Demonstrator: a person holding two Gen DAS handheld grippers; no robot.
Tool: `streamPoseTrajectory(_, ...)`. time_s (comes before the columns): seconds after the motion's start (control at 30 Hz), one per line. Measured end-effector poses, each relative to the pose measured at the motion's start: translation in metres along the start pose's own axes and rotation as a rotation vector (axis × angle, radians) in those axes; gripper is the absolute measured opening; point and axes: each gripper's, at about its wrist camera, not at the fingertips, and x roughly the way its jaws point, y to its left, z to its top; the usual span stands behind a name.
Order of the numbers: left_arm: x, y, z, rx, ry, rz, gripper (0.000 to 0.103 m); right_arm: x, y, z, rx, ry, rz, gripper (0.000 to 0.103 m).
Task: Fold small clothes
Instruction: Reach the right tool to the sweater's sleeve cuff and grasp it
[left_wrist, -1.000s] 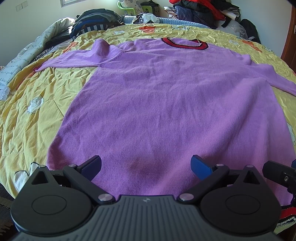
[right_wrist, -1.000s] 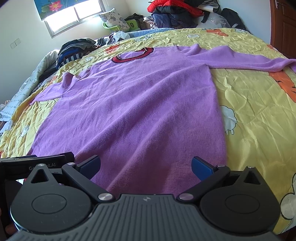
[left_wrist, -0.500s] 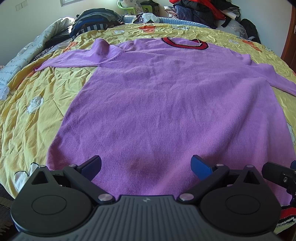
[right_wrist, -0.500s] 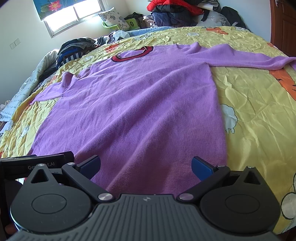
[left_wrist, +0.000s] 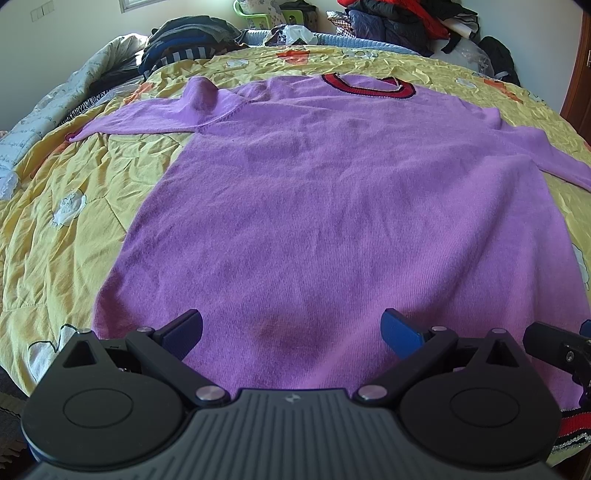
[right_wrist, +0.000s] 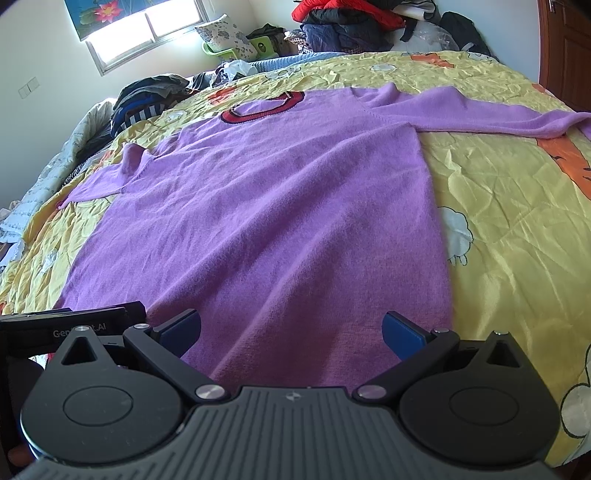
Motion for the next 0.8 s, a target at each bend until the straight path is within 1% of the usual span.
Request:
streamPoseTrajectory(0.1, 0.0, 0.0, 0.0, 0.0, -0.001, 0.001, 0.103, 0.0, -0.002, 0.0, 0.008, -0.006, -0.002, 0.103)
streamPoseTrajectory(0.2, 0.0, -0.001, 0.0, 0.011, -0.01, 0.003, 0.103, -0.002, -0.008, 0.004, 0.015, -0.031, 0.011, 0.103)
streamPoseTrajectory(0.3, 0.002, -0.005, 0.005, 0.043, -0.028, 0.015, 0.103, -0.007, -0.021, 0.014, 0.007, -0.106, 0.05, 0.103)
streamPoseTrajectory(0.4, 0.007, -0.01, 0.015, 0.068, -0.038, 0.021, 0.103, -0.01, -0.047, 0.032, 0.034, -0.206, 0.081, 0.103)
streamPoseTrajectory(0.47, 0.01, -0.015, 0.024, 0.076, -0.041, 0.014, 0.103, -0.008, -0.074, 0.048, 0.089, -0.25, 0.086, 0.103)
streamPoseTrajectory(0.6, 0.012, -0.027, 0.044, 0.087, -0.072, 0.004, 0.103, -0.004, -0.148, 0.081, 0.251, -0.329, 0.075, 0.103)
streamPoseTrajectory(0.67, 0.013, -0.035, 0.054, 0.099, -0.086, 0.003, 0.103, -0.001, -0.187, 0.096, 0.321, -0.355, 0.024, 0.103)
streamPoseTrajectory(0.7, 0.015, -0.039, 0.059, 0.104, -0.09, 0.002, 0.103, 0.001, -0.209, 0.102, 0.365, -0.357, -0.016, 0.103)
streamPoseTrajectory(0.77, 0.018, -0.046, 0.067, 0.11, -0.098, 0.0, 0.103, 0.005, -0.252, 0.113, 0.481, -0.353, -0.086, 0.103)
streamPoseTrajectory(0.8, 0.021, -0.049, 0.07, 0.114, -0.097, 0.001, 0.103, 0.007, -0.276, 0.115, 0.544, -0.368, -0.092, 0.103)
